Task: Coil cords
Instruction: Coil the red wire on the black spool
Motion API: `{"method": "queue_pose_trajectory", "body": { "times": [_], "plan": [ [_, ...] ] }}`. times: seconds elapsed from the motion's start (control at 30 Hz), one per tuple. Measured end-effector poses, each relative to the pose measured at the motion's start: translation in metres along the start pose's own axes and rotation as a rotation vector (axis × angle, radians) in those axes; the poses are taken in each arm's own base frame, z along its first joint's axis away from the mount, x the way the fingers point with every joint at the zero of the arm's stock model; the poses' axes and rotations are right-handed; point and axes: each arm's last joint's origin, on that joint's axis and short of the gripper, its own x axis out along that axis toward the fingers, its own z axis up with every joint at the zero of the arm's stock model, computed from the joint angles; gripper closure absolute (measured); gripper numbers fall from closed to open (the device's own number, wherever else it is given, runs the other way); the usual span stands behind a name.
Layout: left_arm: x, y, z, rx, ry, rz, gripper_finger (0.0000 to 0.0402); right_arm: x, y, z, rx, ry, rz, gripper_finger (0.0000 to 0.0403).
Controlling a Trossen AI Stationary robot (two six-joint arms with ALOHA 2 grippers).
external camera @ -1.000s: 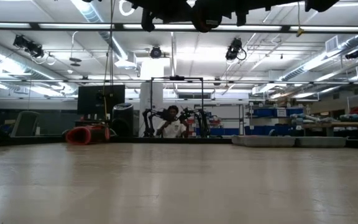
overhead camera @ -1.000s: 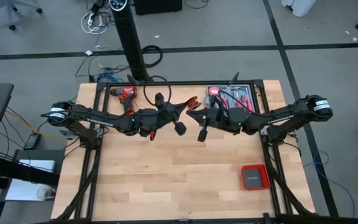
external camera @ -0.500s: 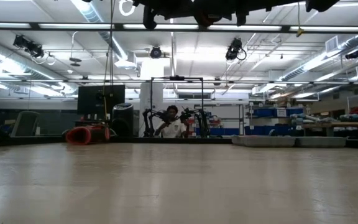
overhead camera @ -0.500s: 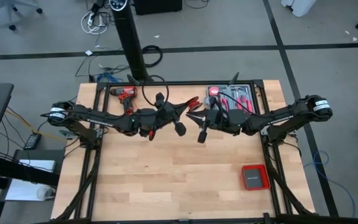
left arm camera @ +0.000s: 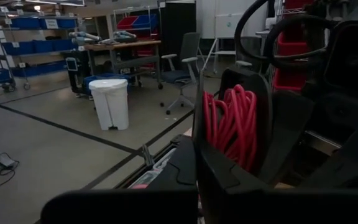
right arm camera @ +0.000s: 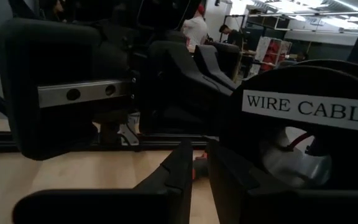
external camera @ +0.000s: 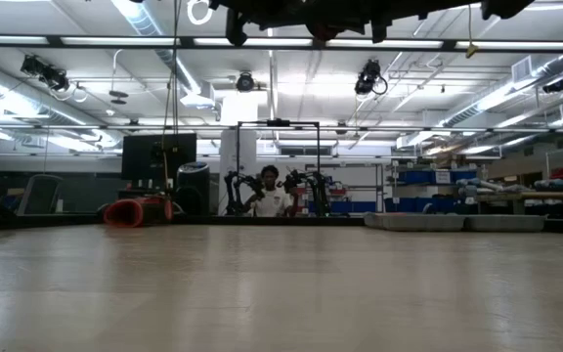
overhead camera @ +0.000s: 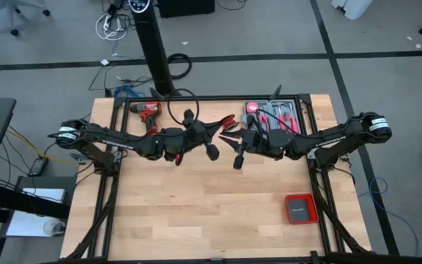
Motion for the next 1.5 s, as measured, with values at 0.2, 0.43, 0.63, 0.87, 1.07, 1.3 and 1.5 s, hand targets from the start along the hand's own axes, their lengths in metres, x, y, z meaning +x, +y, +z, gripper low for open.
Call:
{"method": "queue_pose_trajectory", "body": {
  "times": [0.2,0.43,0.63,0.87,1.07,1.3,1.5],
  "plan": [
    [-0.001,-0.001,0.001,-0.007,-0.011,-0.015,0.0402,0.000,0.002,-0.006,0.039,0.056,0.015,0.0357],
    [-0.003,-0.005,0.004,-0.027,-0.038,-0.059,0.0402,-0.008,0.002,-0.034,0.086,0.129,0.038,0.0358],
    [-0.003,-0.005,0.007,-0.042,-0.064,-0.074,0.0402,-0.013,-0.007,-0.049,0.196,0.052,0.070,0.0359],
    [-0.003,-0.006,0.011,-0.033,-0.099,-0.109,0.0402,-0.010,-0.015,-0.052,0.289,0.047,0.166,0.0362],
    [-0.003,-0.007,0.012,-0.034,-0.108,-0.153,0.0402,-0.009,-0.016,-0.052,0.309,0.048,0.173,0.0357],
    [-0.003,-0.008,0.012,-0.023,-0.118,-0.206,0.0402,-0.010,-0.015,-0.050,0.278,0.026,0.206,0.0340],
    [-0.003,-0.009,0.013,-0.011,-0.136,-0.259,0.0402,-0.002,-0.012,-0.055,0.258,0.005,0.204,0.0330]
  ]
}}
